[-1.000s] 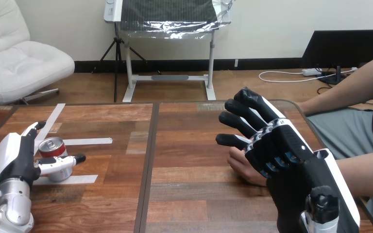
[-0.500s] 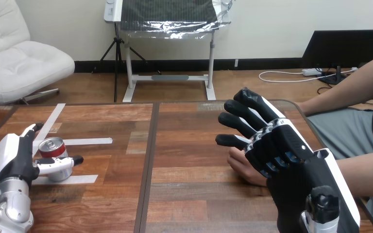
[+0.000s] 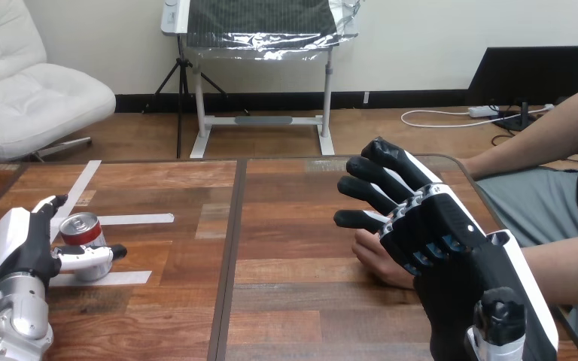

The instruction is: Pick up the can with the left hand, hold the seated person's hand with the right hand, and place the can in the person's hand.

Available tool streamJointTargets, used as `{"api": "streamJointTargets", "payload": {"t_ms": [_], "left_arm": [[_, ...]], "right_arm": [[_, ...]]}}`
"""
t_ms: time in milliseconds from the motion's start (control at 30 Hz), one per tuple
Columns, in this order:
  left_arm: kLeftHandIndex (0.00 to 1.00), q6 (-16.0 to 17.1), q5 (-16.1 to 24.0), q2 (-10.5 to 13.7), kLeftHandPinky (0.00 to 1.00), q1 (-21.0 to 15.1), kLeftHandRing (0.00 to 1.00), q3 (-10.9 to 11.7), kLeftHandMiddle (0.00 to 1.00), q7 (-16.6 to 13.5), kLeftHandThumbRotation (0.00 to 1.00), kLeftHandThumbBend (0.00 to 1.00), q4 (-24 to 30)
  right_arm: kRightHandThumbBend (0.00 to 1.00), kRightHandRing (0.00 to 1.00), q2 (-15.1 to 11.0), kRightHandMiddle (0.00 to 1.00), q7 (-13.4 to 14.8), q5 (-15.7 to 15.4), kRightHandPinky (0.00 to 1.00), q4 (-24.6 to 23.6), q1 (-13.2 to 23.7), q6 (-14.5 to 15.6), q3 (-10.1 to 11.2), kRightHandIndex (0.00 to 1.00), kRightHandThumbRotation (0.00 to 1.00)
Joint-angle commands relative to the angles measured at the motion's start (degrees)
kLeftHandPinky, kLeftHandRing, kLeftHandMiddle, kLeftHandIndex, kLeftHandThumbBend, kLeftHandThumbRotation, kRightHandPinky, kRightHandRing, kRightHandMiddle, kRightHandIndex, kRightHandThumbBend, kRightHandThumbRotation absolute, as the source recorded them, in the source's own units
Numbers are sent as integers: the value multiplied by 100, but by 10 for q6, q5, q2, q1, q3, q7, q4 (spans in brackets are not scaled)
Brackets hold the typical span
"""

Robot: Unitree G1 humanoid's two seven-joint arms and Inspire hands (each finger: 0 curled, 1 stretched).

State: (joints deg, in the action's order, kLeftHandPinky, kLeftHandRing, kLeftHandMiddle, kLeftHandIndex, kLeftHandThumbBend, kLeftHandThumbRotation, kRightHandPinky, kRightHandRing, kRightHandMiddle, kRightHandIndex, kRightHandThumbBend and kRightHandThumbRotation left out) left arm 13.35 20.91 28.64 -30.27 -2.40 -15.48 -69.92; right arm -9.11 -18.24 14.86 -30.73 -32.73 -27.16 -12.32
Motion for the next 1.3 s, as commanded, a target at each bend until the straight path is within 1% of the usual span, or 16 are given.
{"api": "streamJointTargets", "payload": {"t_ms": [0, 133, 267, 433, 567, 667, 833, 1000, 1133, 1267], "left_arm": [[88, -8, 1, 1, 82, -53, 92, -10, 91, 3, 23, 90, 3], [88, -20, 3, 0, 82, -57, 93, -13, 91, 4, 24, 90, 1], [88, -22, 4, 1, 82, -60, 93, -17, 91, 4, 24, 91, -3], [87, -25, 4, 0, 87, -63, 93, -21, 91, 4, 24, 91, -5], [86, -27, 7, 0, 89, -66, 93, -26, 90, 6, 24, 91, -2], [85, -33, 10, 0, 88, -69, 92, -30, 90, 7, 25, 92, -5], [84, -46, 12, -2, 82, -75, 92, -36, 90, 13, 28, 92, -1], [83, -48, 9, -3, 76, -77, 91, -38, 89, 17, 28, 92, -1], [83, -49, 10, -2, 74, -79, 90, -45, 89, 26, 28, 91, 1], [83, -48, 8, -3, 74, -80, 90, -46, 88, 30, 27, 91, 0]], "right_arm": [[100, 85, 4, 87, -2, 8, 76, -3, 31, -11, 7, 88, 88], [100, 85, 4, 86, -2, 8, 76, -3, 32, -12, 7, 88, 88], [100, 85, 4, 86, -3, 9, 76, -4, 32, -12, 7, 87, 88], [100, 84, 3, 86, -5, 9, 76, -4, 32, -14, 9, 87, 88], [100, 84, 3, 86, -6, 9, 75, -3, 33, -16, 10, 87, 88], [100, 84, 3, 86, -7, 11, 75, -5, 33, -14, 10, 87, 88], [100, 84, 4, 85, -6, 10, 75, -7, 34, -13, 11, 86, 88], [100, 84, 4, 85, -6, 10, 75, -8, 34, -13, 11, 86, 88], [100, 84, 5, 85, -7, 9, 74, -7, 35, -15, 11, 86, 89], [100, 84, 5, 85, -8, 10, 74, -7, 36, -13, 11, 86, 89]]}}
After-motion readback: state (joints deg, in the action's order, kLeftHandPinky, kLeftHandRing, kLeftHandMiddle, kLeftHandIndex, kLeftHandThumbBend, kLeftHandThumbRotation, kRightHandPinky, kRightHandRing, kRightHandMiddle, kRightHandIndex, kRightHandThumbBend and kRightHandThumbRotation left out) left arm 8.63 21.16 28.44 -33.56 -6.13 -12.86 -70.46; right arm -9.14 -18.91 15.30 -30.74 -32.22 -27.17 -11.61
